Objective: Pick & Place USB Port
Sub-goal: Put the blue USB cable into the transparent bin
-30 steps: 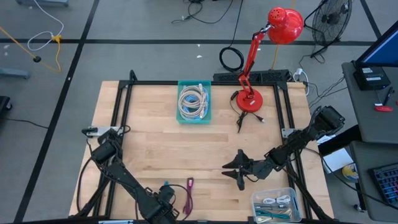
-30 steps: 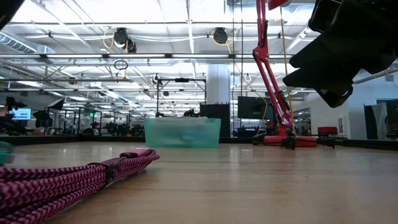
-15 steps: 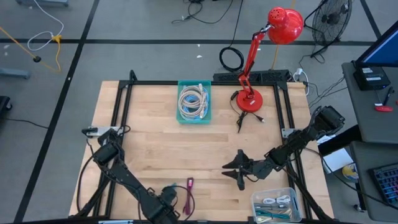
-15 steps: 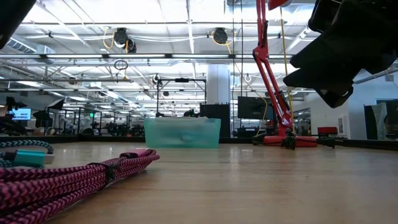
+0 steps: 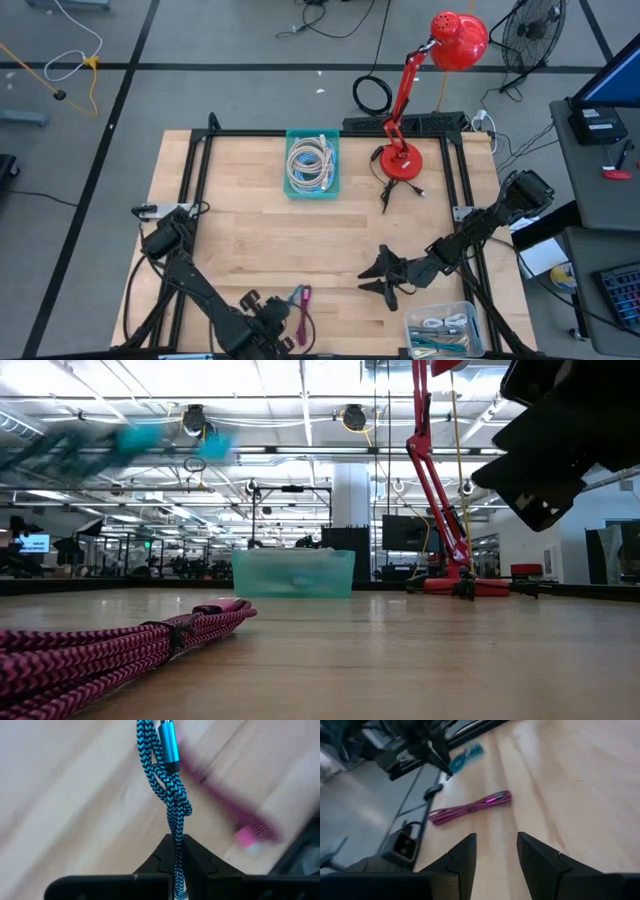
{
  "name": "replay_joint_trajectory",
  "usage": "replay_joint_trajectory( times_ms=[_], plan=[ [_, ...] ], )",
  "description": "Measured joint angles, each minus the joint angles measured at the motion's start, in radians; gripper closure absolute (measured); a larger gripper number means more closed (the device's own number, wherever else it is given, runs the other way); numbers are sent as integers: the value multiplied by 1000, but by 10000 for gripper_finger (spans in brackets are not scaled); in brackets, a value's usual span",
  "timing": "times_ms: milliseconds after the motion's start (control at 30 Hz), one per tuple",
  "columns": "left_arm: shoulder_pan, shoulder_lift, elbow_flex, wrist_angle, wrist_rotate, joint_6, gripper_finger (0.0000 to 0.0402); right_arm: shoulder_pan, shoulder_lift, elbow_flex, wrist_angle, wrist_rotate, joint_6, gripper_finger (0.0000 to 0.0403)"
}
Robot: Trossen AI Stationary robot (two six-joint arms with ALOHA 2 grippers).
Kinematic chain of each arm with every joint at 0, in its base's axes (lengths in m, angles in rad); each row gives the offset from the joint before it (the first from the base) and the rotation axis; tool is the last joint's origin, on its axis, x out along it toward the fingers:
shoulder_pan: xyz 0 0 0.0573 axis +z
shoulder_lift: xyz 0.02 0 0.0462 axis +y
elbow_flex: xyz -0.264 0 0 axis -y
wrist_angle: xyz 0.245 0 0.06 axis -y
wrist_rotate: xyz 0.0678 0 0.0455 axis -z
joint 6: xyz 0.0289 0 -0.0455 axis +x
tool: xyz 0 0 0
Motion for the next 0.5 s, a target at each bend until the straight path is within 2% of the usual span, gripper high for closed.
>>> replay_joint_trajectory(
  times_ms=[133,200,333,500],
  plan=[
    [-17,-23,0,234,-271,279,391,7,0,0,35,-32,-38,271],
    [-8,-24,2,407,-327,487,391,7,0,0,40,-29,-53,271],
    [50,-23,2,725,-237,847,391,6,0,0,43,-26,-55,271],
    [138,-23,2,937,-91,1040,391,8,0,0,39,-27,-55,271]
  ],
)
